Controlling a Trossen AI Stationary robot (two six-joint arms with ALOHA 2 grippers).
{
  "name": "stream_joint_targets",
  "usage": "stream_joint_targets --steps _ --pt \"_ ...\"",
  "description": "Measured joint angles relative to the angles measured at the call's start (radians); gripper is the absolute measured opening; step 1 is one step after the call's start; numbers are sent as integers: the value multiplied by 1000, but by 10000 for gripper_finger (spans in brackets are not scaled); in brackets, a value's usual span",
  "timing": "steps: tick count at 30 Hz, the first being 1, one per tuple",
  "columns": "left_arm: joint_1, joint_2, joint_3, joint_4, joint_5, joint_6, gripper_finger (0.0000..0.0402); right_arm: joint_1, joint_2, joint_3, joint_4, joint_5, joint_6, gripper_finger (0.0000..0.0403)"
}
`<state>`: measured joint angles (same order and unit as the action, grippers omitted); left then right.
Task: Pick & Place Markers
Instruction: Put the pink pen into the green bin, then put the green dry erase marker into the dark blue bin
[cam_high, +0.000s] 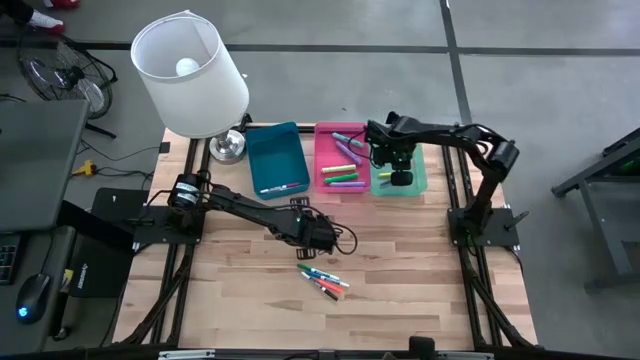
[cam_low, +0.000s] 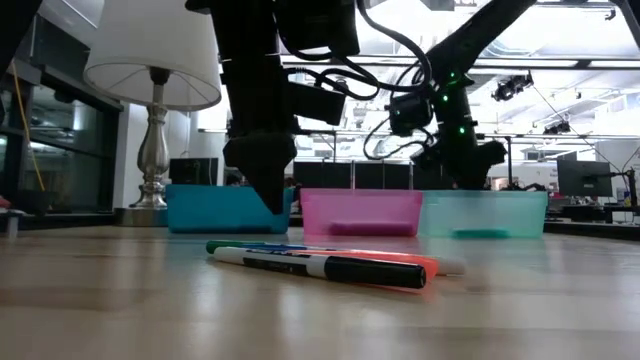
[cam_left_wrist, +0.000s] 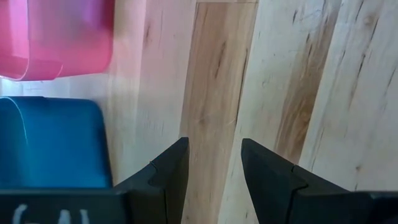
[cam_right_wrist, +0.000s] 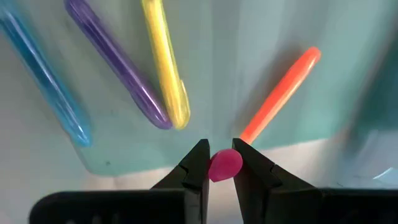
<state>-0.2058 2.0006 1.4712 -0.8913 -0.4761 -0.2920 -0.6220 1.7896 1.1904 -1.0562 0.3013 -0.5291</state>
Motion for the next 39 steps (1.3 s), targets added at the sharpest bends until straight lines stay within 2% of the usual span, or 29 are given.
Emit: stream_joint_targets --steps 10,15,18,21,25,29,34,39 --pt "0 0 0 -1 23 -8 143 1 -1 -8 42 -24 -22 63" --pt "-10 0 0 -2 24 -21 143 1 -1 -8 56 -99 -22 65" --pt "-13 -1 0 -12 23 -28 143 0 -1 -8 65 -103 -17 71" --pt "-18 -1 0 -31 24 -38 143 0 -1 -8 66 -103 -15 93" --pt "-19 -1 -1 -38 24 -50 143 0 -1 -8 78 -93 -7 144" --pt "-20 -12 -2 -91 20 -69 143 0 -12 0 58 -11 22 193" --pt "-35 -31 -2 -109 3 -80 143 5 -126 8 30 1 58 212" --pt "-64 -45 0 -101 15 -72 143 33 -313 6 15 -124 118 213"
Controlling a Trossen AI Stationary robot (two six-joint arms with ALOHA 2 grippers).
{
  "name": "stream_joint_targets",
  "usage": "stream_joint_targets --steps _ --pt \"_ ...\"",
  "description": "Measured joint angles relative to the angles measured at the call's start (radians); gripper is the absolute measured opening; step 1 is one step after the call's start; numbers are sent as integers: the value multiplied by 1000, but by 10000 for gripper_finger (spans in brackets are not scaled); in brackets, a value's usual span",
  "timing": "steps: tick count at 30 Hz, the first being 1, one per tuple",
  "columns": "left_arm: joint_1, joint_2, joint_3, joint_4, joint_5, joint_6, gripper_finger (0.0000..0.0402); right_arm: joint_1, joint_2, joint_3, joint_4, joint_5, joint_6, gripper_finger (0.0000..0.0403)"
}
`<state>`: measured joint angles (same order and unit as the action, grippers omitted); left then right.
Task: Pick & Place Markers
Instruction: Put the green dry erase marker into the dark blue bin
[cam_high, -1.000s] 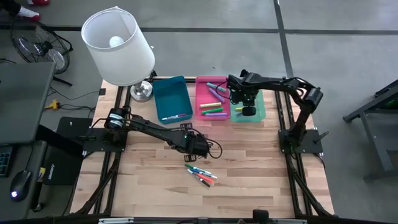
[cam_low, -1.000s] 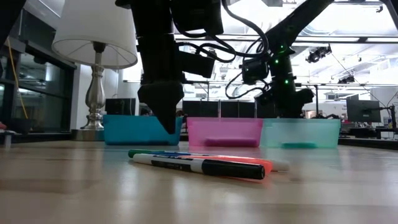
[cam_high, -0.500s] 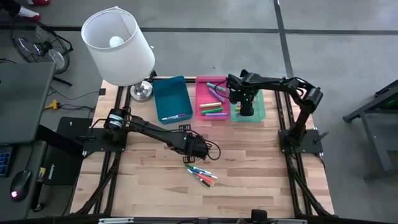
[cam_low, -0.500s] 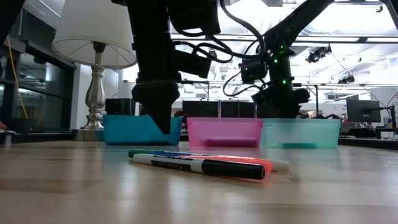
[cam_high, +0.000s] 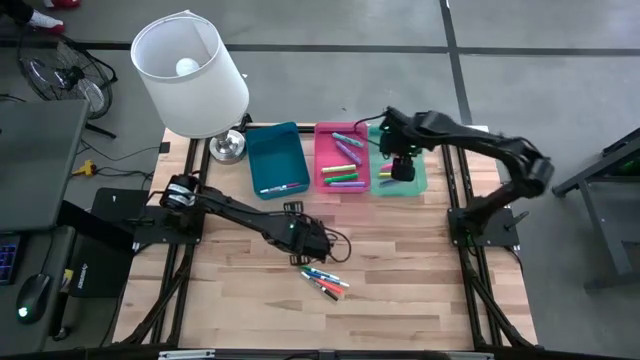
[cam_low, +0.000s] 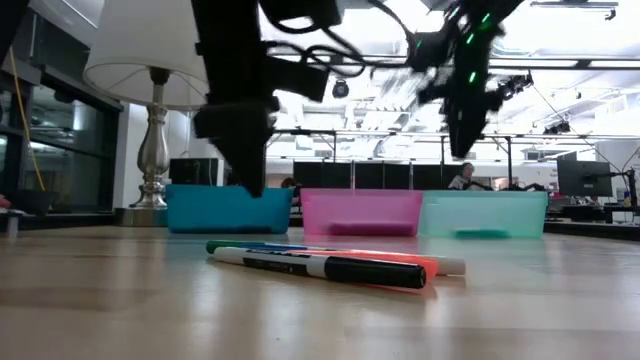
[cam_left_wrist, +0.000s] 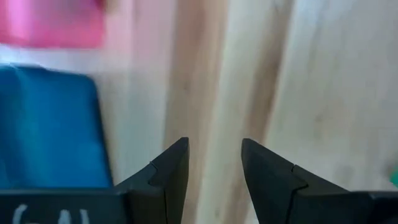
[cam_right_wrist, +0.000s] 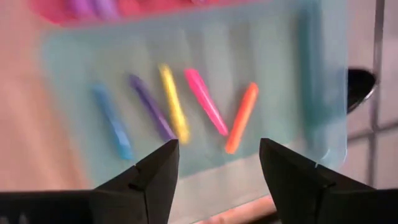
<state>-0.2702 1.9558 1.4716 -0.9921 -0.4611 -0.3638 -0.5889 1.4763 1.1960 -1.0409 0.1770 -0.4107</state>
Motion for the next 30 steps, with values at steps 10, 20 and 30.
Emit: stream_joint_targets --steps 10,20,30 --pt "-80 2 -2 49 152 122 143 206 -395 -103 14 -197 169 213" --pt "-77 2 -2 111 326 293 143 496 -673 -387 97 -161 442 213" --pt "-68 18 1 161 409 326 143 697 -677 -447 231 -78 562 213"
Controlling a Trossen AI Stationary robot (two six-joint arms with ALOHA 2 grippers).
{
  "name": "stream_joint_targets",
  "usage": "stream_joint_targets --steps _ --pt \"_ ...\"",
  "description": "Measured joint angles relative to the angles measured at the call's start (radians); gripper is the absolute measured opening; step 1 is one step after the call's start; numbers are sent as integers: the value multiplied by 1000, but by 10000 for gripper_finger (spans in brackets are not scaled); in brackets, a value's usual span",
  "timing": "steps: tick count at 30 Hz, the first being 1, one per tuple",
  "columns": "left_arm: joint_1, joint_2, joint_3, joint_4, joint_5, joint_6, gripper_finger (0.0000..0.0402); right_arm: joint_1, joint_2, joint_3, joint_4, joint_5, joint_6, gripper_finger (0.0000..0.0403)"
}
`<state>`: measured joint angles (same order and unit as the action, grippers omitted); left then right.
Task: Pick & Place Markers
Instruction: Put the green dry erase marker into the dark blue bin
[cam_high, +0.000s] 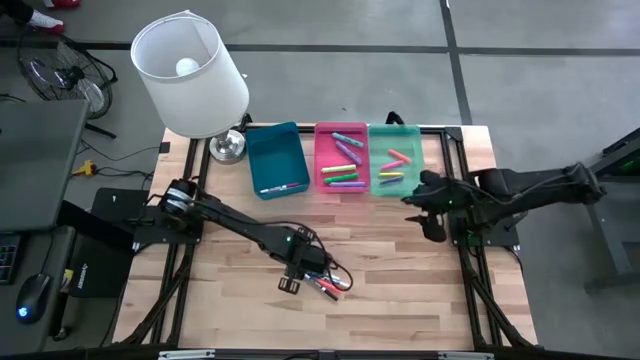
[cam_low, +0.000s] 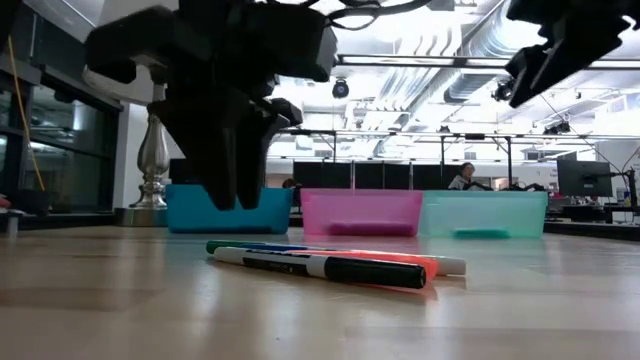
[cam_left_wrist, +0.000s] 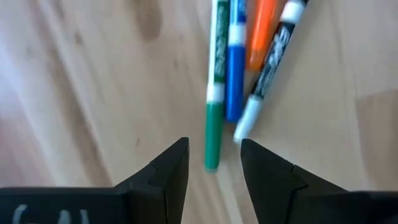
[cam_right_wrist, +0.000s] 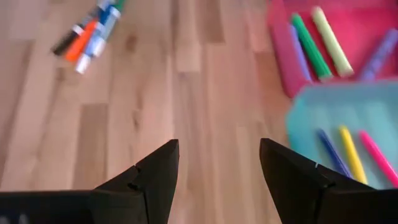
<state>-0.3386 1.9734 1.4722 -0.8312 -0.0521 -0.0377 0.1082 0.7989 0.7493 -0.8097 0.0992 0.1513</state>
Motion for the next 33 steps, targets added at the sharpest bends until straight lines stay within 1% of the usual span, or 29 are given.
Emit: stream_joint_targets --steps 2,8,13,21,25,33 --pt "0 20 0 12 6 8 143 43 19 -5 49 20 6 213" --pt "5 63 -1 -9 -6 7 143 147 83 -13 110 116 19 213" --pt "5 75 -1 5 -24 4 143 202 131 -13 150 147 35 213" --pt "5 75 -1 25 -8 7 139 268 171 -13 204 175 79 213" --pt "6 75 -1 27 16 9 110 305 171 -13 203 190 114 213" --pt "5 75 -1 32 17 9 20 366 171 -13 202 214 170 213"
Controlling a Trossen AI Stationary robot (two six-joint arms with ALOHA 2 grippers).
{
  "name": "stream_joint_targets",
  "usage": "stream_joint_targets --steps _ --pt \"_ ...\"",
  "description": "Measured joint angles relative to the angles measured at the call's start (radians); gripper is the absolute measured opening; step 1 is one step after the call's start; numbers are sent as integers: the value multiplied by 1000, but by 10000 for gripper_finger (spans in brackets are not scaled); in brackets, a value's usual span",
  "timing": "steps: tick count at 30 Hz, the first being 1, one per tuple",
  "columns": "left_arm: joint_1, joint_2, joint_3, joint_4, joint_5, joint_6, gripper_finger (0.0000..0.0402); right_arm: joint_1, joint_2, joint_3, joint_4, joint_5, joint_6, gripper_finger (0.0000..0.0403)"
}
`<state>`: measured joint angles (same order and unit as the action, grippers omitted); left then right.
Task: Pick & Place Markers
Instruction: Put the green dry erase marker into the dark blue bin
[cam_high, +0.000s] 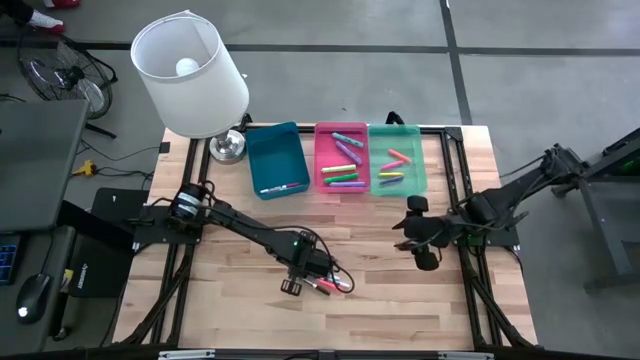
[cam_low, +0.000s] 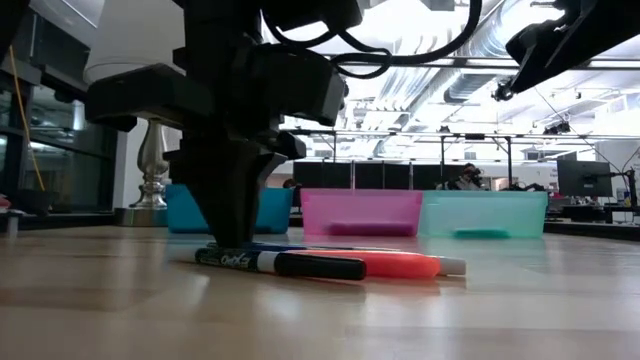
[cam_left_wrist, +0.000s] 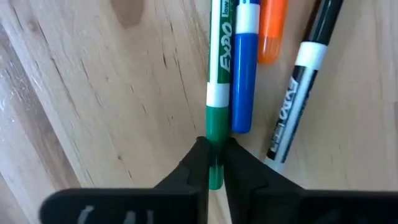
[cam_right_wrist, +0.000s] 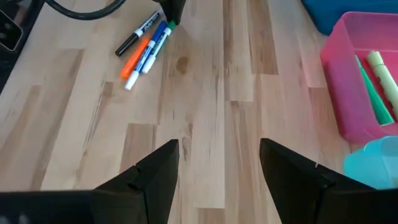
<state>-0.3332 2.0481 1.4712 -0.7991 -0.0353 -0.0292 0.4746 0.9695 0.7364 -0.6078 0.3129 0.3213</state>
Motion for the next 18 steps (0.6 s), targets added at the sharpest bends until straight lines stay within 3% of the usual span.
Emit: stream_joint_targets --steps 10,18 --pt "7 -4 2 30 -74 3 1 84 0 0 0 31 106 213" --pt "47 -2 4 50 -105 3 0 162 8 1 10 162 164 213"
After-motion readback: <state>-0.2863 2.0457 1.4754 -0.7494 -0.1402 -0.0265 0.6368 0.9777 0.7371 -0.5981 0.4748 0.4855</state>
